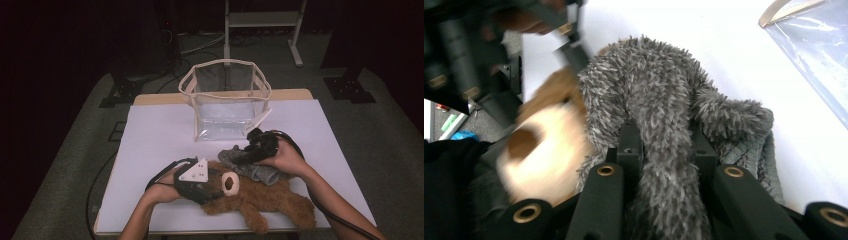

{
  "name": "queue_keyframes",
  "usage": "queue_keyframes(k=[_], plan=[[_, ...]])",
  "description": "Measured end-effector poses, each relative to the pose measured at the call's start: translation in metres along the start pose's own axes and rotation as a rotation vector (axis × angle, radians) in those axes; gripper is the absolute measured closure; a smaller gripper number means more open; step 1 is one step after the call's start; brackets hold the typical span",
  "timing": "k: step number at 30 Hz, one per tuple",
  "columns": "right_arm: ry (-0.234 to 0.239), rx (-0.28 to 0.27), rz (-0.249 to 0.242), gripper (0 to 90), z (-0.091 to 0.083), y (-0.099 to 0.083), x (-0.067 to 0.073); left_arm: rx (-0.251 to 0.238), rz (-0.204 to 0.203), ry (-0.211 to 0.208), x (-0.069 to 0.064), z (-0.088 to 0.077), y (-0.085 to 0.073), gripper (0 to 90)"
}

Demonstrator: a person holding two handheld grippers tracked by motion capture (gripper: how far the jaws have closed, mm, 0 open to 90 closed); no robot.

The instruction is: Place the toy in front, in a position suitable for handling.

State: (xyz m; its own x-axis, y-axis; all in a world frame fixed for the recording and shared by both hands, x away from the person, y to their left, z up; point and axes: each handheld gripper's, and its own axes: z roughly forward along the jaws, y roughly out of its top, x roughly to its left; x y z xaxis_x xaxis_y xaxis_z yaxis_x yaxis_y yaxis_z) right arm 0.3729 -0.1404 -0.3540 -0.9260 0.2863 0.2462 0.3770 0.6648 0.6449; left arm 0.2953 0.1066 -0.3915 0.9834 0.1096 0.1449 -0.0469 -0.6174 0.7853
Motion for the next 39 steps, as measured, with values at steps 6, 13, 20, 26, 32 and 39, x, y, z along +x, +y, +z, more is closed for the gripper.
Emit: queue_keyframes(k=[6,13,20,26,32,39], plan=[[-0.007,-0.035,-0.032,73.7,-0.027,-0.016,0.024,-0.031,-0.066,0.082,0.009,0.0,0.0,35.4],[-0.028,-0.027,-0.063,73.4,-0.021,-0.02,0.033,-0.04,-0.087,0.102,0.014,-0.006,0.0,36.9],[-0.063,-0.044,-0.03,73.4,-0.015,-0.019,0.018,-0.024,-0.077,0.065,0.013,-0.013,-0.004,33.3],[-0.081,-0.063,-0.068,73.4,-0.017,-0.013,0.027,-0.029,-0.091,0.104,0.015,-0.004,-0.007,38.8],[-0.073,-0.041,-0.139,73.6,-0.009,-0.002,0.047,-0.035,-0.11,0.113,0.017,-0.005,-0.007,38.1],[-0.083,-0.038,-0.107,73.9,-0.009,-0.014,0.034,-0.014,-0.1,0.041,0.016,-0.016,-0.012,35.4]])
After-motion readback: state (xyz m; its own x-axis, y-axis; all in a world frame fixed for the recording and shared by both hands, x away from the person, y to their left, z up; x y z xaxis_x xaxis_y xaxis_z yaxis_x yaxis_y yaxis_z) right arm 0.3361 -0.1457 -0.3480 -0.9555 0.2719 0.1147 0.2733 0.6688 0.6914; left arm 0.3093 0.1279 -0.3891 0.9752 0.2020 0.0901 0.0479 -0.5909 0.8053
